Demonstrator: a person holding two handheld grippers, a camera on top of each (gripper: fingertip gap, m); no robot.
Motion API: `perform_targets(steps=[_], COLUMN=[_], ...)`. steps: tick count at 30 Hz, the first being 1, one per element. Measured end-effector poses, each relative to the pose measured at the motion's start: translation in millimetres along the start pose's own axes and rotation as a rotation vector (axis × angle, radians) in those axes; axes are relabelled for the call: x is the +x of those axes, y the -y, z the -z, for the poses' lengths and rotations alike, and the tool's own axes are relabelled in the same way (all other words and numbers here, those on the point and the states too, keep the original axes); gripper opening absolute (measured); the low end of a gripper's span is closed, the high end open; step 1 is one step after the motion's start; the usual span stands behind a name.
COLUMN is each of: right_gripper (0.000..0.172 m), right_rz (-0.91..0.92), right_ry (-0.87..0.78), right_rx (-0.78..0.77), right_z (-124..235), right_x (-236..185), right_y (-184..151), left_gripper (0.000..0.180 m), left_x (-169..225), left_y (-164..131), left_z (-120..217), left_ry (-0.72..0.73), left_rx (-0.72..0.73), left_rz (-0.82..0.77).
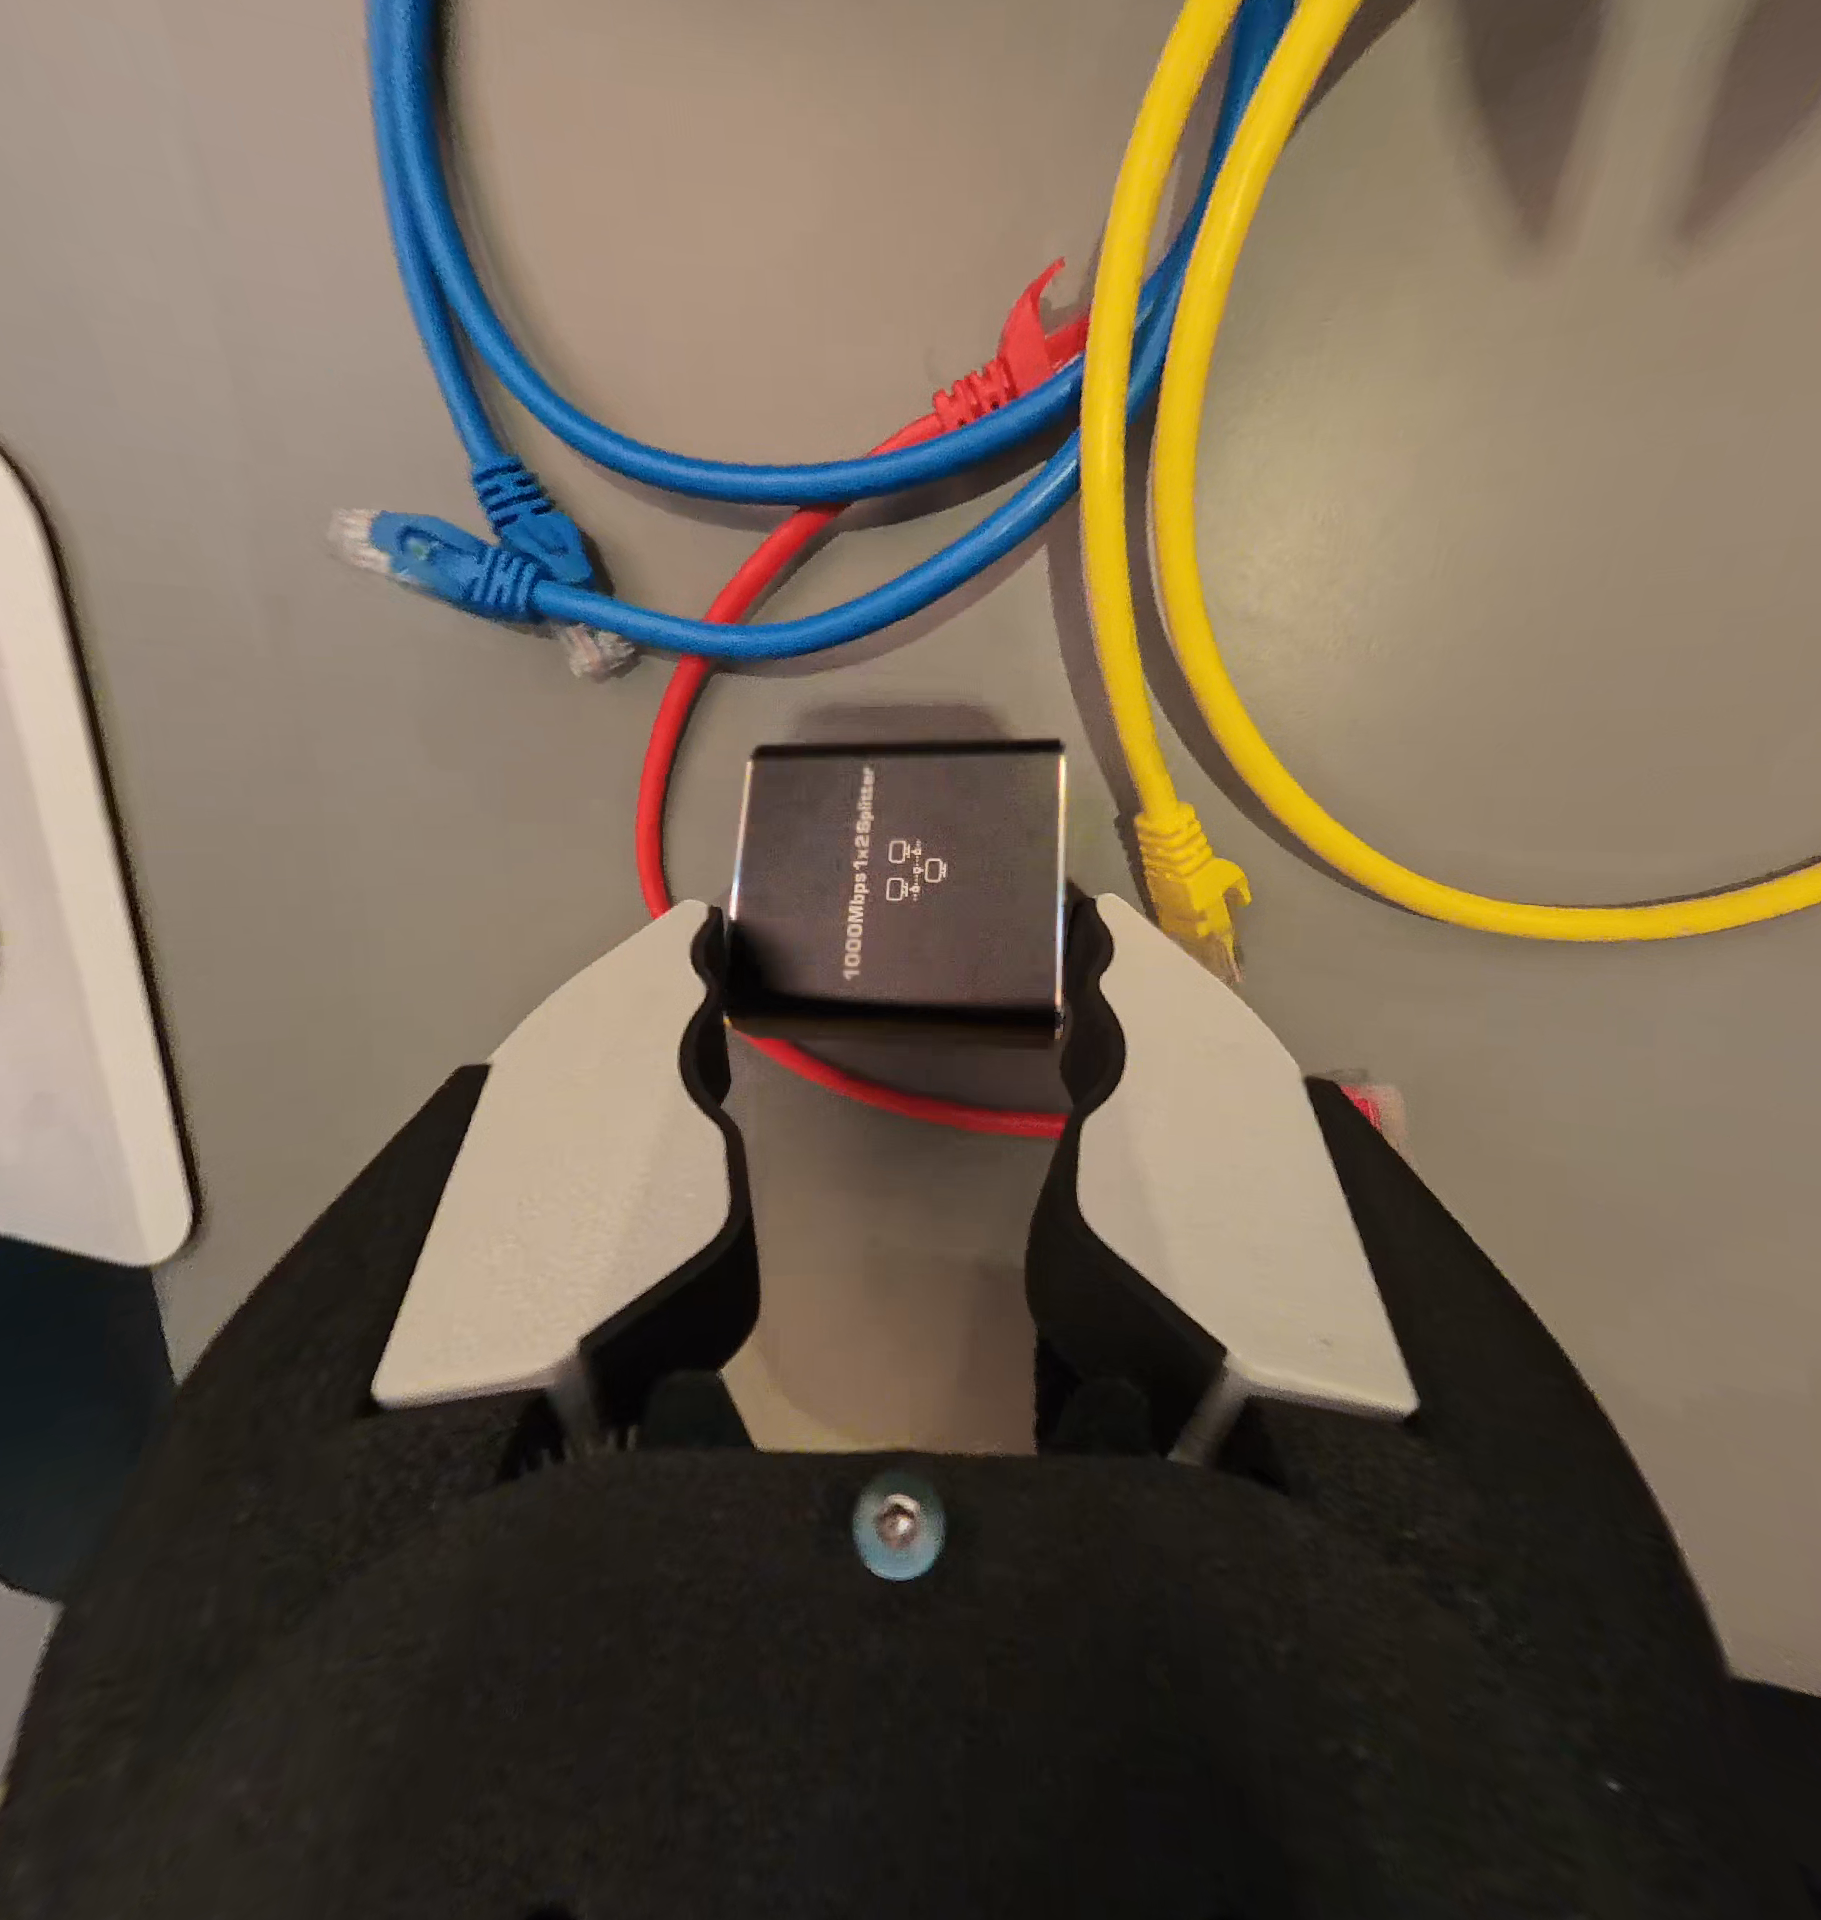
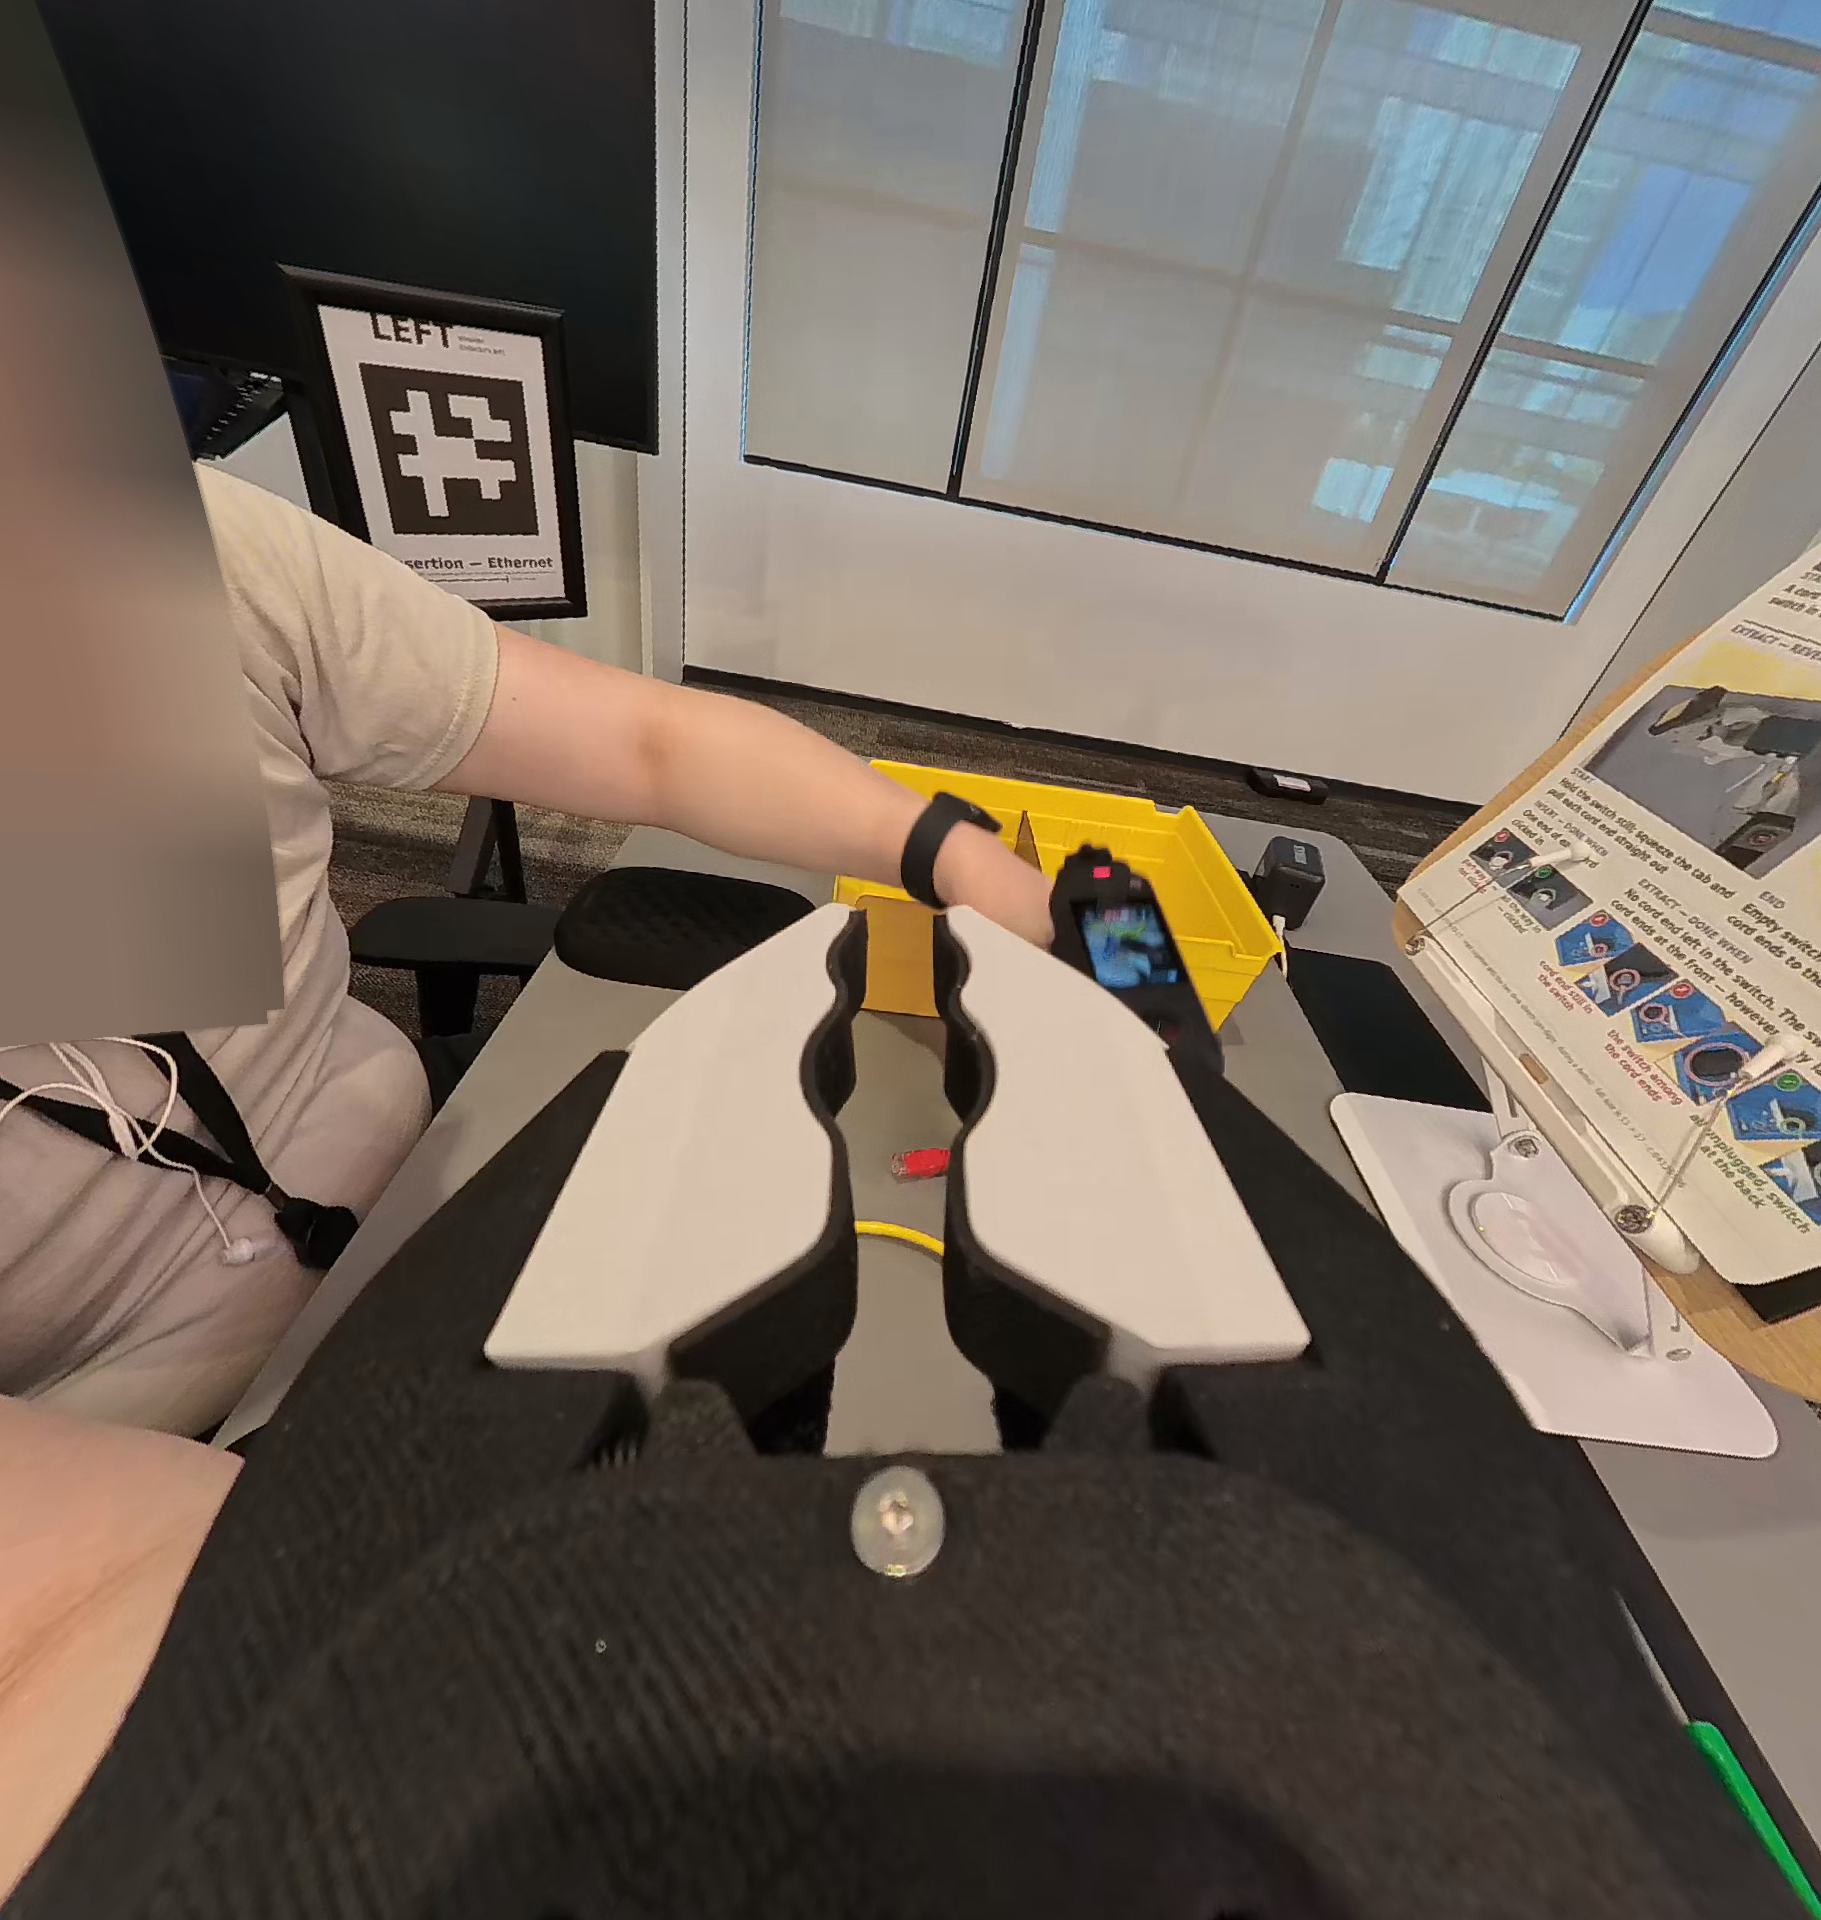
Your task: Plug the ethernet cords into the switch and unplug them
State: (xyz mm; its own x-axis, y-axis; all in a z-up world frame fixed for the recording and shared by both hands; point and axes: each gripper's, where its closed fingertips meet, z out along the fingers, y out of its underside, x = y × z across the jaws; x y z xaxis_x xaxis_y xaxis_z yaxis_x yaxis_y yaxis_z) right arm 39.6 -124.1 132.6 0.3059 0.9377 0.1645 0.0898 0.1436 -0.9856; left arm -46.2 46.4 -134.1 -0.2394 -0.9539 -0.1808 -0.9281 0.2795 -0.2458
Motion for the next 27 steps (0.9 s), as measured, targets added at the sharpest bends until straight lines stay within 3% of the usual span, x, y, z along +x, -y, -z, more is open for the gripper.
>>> perform_targets(steps=[4,8,11,15,23,27], right_gripper=[0.013,0.013,0.013,0.013,0.014,0.014], right_rz=[-0.003,-0.016,-0.031,-0.029,-0.033,-0.043], right_ry=[-0.004,-0.014,-0.024,-0.023,-0.04,-0.048], right_rx=[-0.01,-0.036,-0.063,-0.082,-0.083,-0.074], right_z=[0,-2,-4,-5,0,3], right_x=[1,4,7,6,8,10], right_y=[-2,-7,-12,-15,-18,-18], left_gripper=[0.062,0.062,0.062,0.062,0.059,0.055], left_x=[-12,-37,-43,-36,-33,-37], left_y=[-16,-55,-81,-105,-105,-101], left_z=[24,41,38,25,23,32], left_ry=[0.062,0.173,0.16,0.125,0.199,0.263], left_rx=[-0.013,-0.104,-0.161,-0.267,-0.314,-0.263], left_rz=[0.039,0.132,0.214,0.211,0.144,0.133])
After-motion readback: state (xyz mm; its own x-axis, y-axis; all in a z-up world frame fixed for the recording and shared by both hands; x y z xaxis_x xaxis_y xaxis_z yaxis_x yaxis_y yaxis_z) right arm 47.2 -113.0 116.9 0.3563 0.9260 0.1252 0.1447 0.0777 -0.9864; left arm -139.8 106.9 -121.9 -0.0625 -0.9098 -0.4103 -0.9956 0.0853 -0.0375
